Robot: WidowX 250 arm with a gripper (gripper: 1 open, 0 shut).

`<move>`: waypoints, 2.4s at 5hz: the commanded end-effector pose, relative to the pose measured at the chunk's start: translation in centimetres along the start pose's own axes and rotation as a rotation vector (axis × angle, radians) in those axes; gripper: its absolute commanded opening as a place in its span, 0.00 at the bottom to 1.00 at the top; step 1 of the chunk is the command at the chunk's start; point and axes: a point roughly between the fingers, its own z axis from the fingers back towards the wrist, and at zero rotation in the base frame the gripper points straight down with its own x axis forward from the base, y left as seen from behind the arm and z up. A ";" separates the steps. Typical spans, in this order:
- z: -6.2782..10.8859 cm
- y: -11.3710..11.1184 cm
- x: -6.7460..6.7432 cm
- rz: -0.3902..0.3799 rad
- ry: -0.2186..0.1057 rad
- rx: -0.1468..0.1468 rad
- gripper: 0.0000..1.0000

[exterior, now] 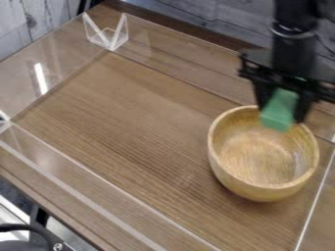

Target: Move green stick from inside the wooden bowl to the table next to it

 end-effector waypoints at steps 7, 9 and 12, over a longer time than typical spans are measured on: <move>2.2 15.9 1.3 0.173 -0.136 0.115 0.00; 1.1 14.3 1.4 0.127 -0.140 0.102 0.00; 0.0 10.8 3.2 0.073 -0.160 0.083 0.00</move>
